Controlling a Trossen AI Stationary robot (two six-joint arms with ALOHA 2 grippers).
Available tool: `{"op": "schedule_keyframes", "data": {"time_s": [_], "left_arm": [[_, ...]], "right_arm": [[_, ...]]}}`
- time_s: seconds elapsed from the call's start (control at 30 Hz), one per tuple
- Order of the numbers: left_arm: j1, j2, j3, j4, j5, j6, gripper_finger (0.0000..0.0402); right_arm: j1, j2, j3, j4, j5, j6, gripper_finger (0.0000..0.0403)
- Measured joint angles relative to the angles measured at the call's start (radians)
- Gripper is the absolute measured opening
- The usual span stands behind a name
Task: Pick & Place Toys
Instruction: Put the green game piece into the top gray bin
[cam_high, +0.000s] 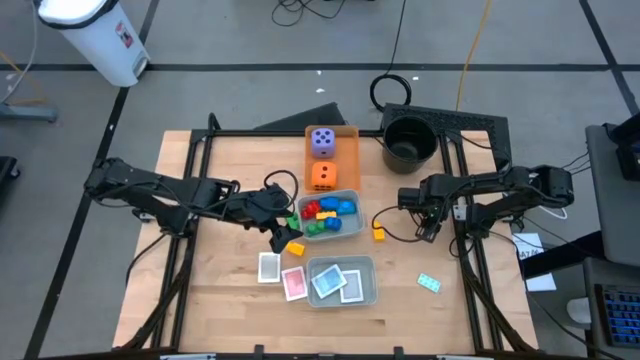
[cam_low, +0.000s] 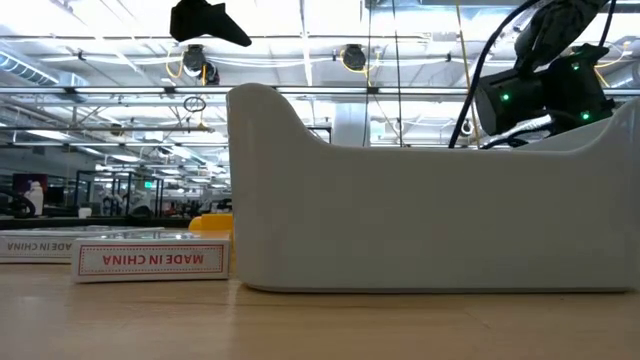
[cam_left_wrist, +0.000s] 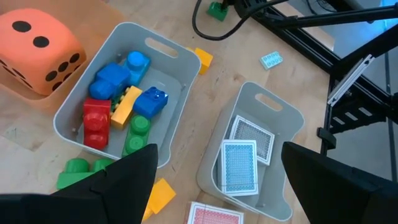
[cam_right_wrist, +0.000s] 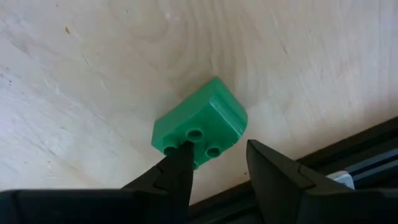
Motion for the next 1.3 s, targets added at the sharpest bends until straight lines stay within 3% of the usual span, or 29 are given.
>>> {"op": "schedule_keyframes", "data": {"time_s": [0.5, 0.67, 0.83, 1.07, 1.3], "left_arm": [[0.000, 0.000, 0.000, 0.000, 0.000, 0.007, 0.0347], [-0.001, 0.000, 0.000, 0.000, 0.001, 0.006, 0.0347], [-0.010, 0.000, 0.000, 0.000, 0.000, 0.007, 0.0347], [-0.026, 0.000, 0.000, -0.002, 0.012, 0.060, 0.0347], [-0.029, 0.000, 0.000, -0.007, 0.012, 0.084, 0.0347]], "right_arm": [[-0.026, -0.004, 0.117, -0.004, 0.008, 0.013, 0.0141], [-0.057, -0.004, 0.140, -0.025, 0.010, 0.119, 0.0141], [-0.071, -0.034, 0.140, -0.047, 0.010, 0.323, 0.0141], [-0.043, -0.128, 0.138, -0.038, 0.060, 0.529, 0.0141], [0.003, -0.153, 0.095, -0.040, 0.044, 0.663, 0.0141]]}}
